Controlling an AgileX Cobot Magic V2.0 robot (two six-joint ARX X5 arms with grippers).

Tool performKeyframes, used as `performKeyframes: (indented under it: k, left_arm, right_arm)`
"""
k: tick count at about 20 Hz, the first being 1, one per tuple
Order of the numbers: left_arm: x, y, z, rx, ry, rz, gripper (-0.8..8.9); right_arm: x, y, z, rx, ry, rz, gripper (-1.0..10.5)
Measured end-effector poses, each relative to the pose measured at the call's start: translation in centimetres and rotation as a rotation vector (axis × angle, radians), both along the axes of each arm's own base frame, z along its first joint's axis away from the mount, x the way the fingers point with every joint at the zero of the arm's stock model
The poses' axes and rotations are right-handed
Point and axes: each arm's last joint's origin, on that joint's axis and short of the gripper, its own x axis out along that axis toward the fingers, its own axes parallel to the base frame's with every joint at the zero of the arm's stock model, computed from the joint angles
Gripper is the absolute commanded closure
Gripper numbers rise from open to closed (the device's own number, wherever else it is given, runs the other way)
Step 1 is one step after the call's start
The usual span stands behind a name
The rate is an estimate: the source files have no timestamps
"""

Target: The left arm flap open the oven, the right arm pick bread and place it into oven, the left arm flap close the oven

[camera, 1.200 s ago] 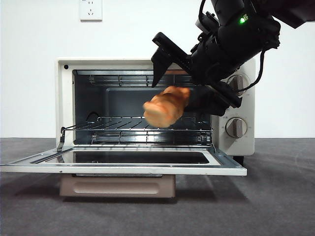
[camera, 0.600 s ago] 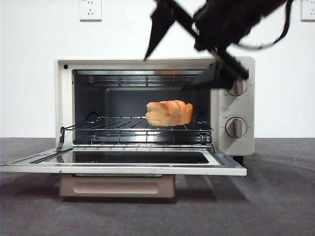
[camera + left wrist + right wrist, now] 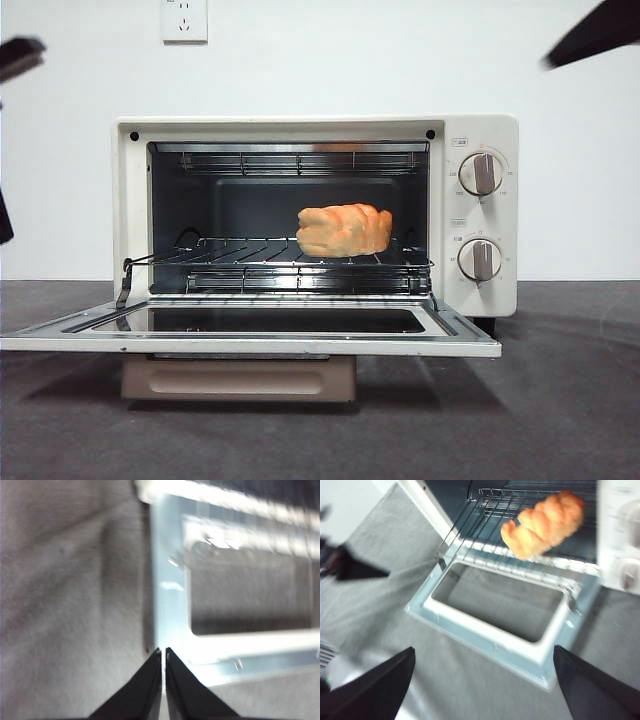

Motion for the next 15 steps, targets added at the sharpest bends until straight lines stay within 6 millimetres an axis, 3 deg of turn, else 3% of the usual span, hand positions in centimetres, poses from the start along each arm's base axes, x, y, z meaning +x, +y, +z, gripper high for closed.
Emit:
performKeyframes:
  k: [2,6,9,15]
  left_arm:
    - [0.6,1.2,-2.3,-0.031,0.06,0.044,8.0]
    - [-0.4,1.8,-6.8,-0.105,0.175,0.056,8.0]
    - [-0.6,1.7,-7.3,-0.153,0.168,0.034,8.0]
    - [-0.2,1.5,-8.0,-0.222,0.203,0.003,8.0]
  right_arm:
    - [-1.7,-1.7,0.3,0.01,-0.019,-0.007,5.1]
    - [-3.9,-4.2,1.3,0.078,-0.132,-0.074,5.1]
    - [-4.7,-5.2,1.6,0.108,-0.185,-0.117,5.1]
    - [-4.8,-5.3,1.8,0.13,-0.206,-0.121,5.1]
